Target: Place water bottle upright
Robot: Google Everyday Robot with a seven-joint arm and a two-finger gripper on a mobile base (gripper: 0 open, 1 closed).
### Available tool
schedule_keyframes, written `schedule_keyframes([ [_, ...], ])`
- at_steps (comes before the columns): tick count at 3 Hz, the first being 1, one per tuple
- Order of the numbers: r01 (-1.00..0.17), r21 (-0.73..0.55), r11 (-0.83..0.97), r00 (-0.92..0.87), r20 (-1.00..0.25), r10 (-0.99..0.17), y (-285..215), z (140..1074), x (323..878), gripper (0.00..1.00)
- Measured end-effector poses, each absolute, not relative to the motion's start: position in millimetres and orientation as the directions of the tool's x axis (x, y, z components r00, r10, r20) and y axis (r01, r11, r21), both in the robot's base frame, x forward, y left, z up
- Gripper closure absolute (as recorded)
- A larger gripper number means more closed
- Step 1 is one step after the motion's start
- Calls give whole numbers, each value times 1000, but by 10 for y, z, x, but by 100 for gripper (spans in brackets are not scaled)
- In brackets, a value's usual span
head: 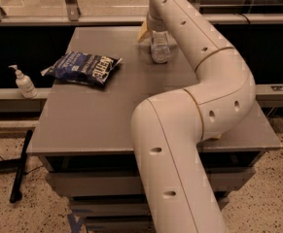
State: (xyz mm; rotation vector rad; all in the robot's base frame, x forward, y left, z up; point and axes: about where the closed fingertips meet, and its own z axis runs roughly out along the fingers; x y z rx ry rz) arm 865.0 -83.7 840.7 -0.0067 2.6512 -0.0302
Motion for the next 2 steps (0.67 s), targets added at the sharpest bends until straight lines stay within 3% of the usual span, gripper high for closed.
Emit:
schedule_keyframes([
  [2, -52, -71, 996, -897, -436, -78, -964, 8360, 8575, 64],
])
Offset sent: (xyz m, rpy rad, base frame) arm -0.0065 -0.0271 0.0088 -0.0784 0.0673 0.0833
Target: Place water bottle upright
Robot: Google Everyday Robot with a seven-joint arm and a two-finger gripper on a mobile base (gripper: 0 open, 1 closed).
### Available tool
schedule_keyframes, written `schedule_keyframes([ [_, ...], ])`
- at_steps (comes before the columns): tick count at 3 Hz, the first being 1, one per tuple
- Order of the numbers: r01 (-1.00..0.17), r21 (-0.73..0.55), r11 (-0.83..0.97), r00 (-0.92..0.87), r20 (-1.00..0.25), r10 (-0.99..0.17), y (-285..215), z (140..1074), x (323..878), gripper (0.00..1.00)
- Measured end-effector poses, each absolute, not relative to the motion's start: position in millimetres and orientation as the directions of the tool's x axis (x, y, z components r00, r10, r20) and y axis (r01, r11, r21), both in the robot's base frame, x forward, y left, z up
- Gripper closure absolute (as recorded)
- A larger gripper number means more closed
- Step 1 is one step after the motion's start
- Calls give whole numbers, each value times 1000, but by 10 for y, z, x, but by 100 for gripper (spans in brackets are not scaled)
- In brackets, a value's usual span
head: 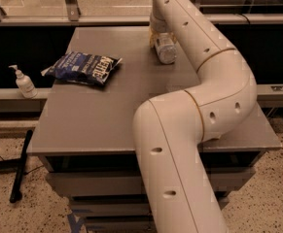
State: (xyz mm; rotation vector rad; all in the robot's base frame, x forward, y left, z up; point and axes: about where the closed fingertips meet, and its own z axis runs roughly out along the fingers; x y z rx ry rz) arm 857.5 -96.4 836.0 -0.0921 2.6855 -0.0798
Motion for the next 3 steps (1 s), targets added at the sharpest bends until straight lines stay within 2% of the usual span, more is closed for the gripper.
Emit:
schedule_keyframes([
  [1, -106, -67, 992, -907, -402, -124, -972, 8443, 8419, 88],
  [2, -180, -18, 983, -914, -366, -174, -876, 8539, 8203, 100],
  [3, -240, 21, 971, -910, -353, -217, -726, 8663, 8006, 100],
])
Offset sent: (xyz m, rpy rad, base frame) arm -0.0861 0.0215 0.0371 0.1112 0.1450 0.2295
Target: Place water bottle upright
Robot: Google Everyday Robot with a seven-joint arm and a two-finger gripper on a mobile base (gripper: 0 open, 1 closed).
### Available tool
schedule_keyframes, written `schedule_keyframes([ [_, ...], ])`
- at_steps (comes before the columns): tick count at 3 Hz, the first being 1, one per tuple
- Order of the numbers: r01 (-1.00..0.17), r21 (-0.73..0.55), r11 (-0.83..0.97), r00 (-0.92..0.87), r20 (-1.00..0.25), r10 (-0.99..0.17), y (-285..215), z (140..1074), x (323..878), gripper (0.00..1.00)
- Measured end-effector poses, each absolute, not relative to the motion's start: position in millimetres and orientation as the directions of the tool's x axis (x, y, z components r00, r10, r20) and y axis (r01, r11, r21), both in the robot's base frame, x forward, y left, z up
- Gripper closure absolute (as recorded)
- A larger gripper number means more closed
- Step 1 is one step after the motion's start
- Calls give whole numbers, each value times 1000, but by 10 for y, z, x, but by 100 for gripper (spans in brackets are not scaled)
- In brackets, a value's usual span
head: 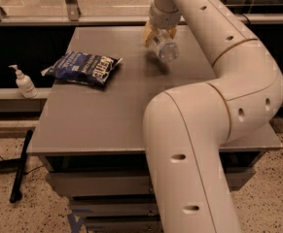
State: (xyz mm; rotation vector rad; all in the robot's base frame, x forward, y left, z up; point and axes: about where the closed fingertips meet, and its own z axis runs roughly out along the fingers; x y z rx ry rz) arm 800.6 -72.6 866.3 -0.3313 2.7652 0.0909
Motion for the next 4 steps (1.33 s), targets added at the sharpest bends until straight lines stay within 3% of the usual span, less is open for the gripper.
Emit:
schedule_keyframes([
  [2, -276, 23, 961, -881, -406, -243, -475, 8981, 7571, 100],
  [4, -272, 92, 958, -912, -344, -226, -448, 8510, 6875, 100],
])
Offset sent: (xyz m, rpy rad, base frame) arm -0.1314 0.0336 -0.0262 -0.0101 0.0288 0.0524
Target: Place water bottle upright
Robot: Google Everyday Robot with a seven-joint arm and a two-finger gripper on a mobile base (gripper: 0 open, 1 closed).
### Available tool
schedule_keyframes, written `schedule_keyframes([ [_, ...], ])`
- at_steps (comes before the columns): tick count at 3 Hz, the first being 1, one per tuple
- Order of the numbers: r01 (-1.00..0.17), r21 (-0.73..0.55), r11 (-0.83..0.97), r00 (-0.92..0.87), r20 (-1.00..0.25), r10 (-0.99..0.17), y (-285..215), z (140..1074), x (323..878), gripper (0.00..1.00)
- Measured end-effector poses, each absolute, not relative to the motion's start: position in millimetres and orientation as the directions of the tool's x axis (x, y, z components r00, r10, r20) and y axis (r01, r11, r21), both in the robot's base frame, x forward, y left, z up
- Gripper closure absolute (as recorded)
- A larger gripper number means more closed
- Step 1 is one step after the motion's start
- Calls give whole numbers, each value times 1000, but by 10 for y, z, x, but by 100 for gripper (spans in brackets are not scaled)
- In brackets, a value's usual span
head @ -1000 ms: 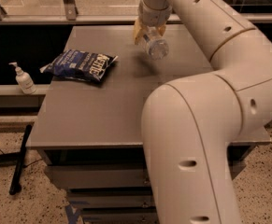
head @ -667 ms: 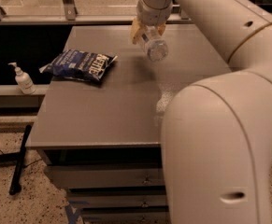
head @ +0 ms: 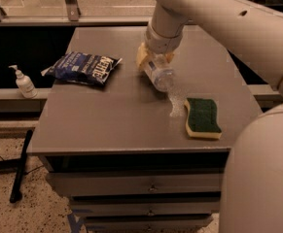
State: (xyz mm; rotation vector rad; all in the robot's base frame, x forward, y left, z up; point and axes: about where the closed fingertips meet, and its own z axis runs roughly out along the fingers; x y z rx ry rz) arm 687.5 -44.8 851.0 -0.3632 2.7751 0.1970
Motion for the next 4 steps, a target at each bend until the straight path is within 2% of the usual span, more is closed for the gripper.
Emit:
schedule_keyframes([
  [1, -261, 135, 956, -924, -320, -208, -490, 8296, 6705, 76],
  [4, -279, 127, 952, -924, -304, -230, -524, 8308, 6702, 7],
])
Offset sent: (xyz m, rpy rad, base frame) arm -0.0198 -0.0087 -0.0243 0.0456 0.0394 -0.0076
